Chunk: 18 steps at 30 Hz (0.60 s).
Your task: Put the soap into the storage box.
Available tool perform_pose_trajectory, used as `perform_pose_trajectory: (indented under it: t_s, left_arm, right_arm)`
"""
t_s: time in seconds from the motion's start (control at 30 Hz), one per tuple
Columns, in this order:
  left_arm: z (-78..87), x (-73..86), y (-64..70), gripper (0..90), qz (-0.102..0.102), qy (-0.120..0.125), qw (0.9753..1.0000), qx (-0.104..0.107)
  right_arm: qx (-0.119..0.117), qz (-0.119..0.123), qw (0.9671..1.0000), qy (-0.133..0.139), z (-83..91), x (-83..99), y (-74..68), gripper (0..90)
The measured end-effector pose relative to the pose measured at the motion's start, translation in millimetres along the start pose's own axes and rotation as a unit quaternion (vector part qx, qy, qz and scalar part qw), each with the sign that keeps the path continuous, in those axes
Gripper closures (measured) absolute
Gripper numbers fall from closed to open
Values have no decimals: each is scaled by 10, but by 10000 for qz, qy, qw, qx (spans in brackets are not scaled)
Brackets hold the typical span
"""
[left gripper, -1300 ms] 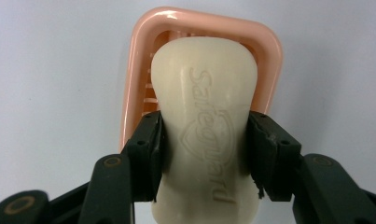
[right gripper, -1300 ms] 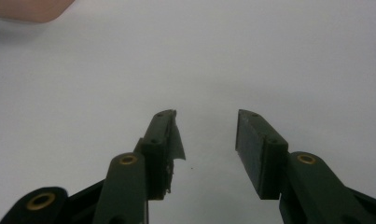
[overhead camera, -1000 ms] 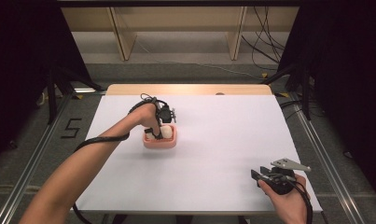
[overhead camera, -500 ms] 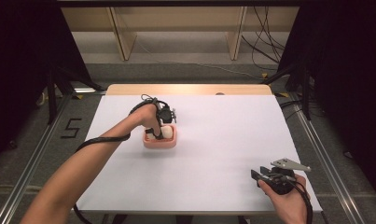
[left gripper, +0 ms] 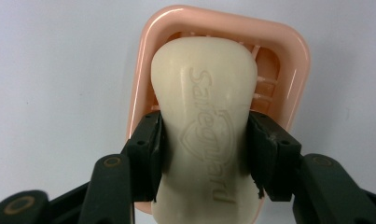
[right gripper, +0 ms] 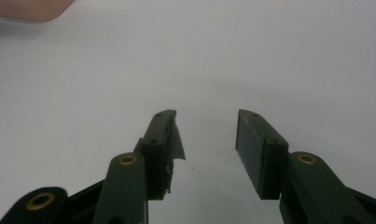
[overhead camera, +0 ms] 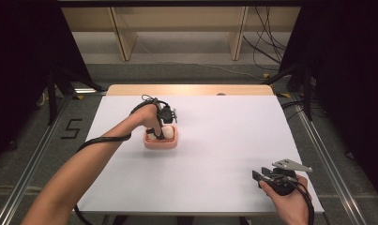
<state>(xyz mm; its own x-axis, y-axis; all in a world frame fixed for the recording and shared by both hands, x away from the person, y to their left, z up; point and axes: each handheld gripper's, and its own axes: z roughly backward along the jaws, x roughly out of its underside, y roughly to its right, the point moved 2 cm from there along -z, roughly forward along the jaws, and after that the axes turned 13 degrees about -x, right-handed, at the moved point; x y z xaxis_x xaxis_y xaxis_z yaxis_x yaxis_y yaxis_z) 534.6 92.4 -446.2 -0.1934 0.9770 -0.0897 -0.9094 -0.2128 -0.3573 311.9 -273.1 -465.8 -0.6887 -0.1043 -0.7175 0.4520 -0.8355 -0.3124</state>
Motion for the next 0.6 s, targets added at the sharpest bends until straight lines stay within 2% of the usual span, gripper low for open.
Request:
perform_pose_trajectory:
  t_s: [0.17, 0.3, 0.53, 0.6]
  left_arm:
    - [-4, 5, -4, 488, 45, 1, 10000, 22]
    - [-8, 3, -22, 488, -5, 9, 10000, -32]
    - [-26, 13, -22, 487, 75, 4, 10000, 15]
    - [-30, 12, -35, 487, 25, 9, 10000, -22]
  right_arm:
    - [-4, -2, 10000, -5, -1, 1, -1, 575]
    - [-5, 2, 10000, 1, 0, 0, -1, 575]
    - [-36, 2, 10000, 32, -10, 2, 1, 575]
    - [-21, -5, 10000, 8, -5, 1, -1, 575]
